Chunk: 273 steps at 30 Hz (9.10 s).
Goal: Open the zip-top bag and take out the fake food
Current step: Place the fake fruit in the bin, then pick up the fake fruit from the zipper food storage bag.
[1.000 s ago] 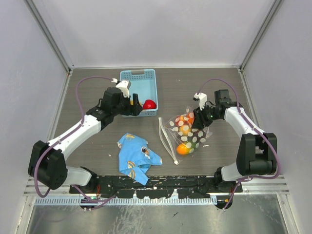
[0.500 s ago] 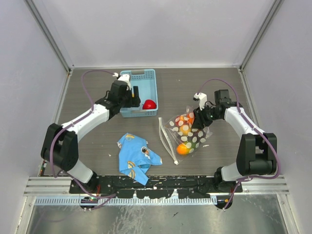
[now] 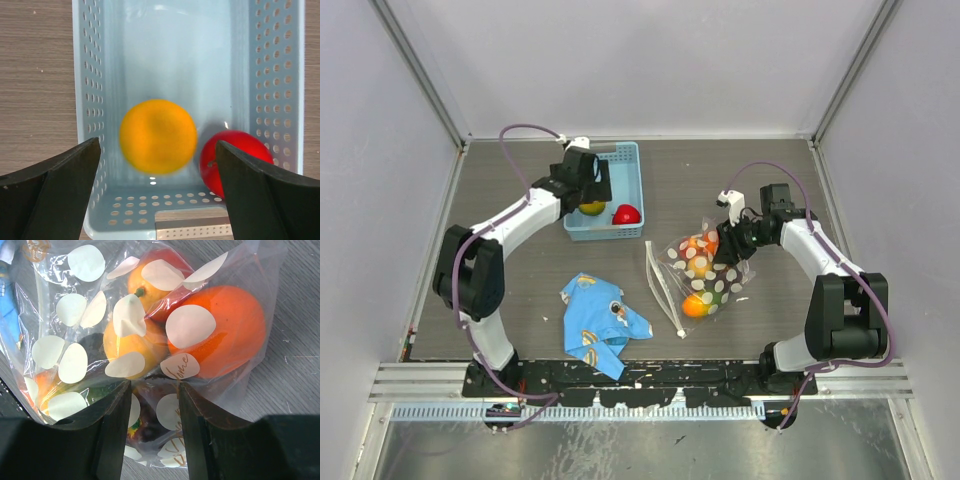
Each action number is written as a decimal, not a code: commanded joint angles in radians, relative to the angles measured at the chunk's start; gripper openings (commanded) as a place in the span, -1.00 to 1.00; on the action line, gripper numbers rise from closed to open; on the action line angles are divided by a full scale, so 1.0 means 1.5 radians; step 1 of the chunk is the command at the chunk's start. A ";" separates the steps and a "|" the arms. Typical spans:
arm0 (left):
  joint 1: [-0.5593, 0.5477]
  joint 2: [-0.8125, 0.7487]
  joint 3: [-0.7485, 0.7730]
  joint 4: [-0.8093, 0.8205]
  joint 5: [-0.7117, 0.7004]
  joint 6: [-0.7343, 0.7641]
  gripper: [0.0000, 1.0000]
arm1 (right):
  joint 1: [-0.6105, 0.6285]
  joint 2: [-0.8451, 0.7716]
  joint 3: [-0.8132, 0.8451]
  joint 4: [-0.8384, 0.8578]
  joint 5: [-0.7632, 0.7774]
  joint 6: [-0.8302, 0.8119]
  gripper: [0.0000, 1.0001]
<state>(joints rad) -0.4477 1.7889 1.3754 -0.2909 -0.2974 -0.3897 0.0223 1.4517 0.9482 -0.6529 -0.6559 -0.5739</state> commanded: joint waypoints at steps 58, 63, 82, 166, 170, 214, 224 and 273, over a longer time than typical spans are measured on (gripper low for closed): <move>-0.186 -0.412 -0.500 0.439 0.415 -0.128 0.68 | 0.016 -0.175 0.029 -0.048 -0.244 -0.041 -0.02; -0.239 -0.425 -0.504 0.472 0.395 -0.091 0.69 | 0.026 -0.193 0.027 -0.054 -0.287 -0.058 -0.02; -0.248 -0.451 -0.568 0.599 0.395 -0.148 0.67 | 0.047 -0.272 0.020 -0.156 -0.351 -0.308 0.10; -0.366 -0.105 -0.456 0.706 0.394 -0.350 -0.83 | 0.104 -0.222 -0.211 -0.076 -0.006 -0.681 0.07; -0.373 -0.111 -0.450 0.706 0.412 -0.345 -0.84 | 0.106 -0.213 -0.204 -0.069 -0.019 -0.653 -0.03; -0.398 -0.221 -0.530 0.593 0.374 -0.226 0.23 | 0.102 -0.162 -0.148 -0.055 -0.059 -0.513 -0.81; -0.421 -0.388 -0.539 0.328 0.262 -0.120 0.24 | 0.102 -0.163 -0.147 -0.059 -0.061 -0.515 -0.81; -0.525 0.048 -0.612 1.147 0.064 0.380 0.30 | 0.015 -0.189 -0.105 -0.129 -0.147 -0.540 -0.81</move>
<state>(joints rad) -1.2304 1.8412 0.4225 1.2831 -0.1738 0.1375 0.1013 1.2106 0.7322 -0.7929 -0.7715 -1.3533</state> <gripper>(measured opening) 0.624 0.092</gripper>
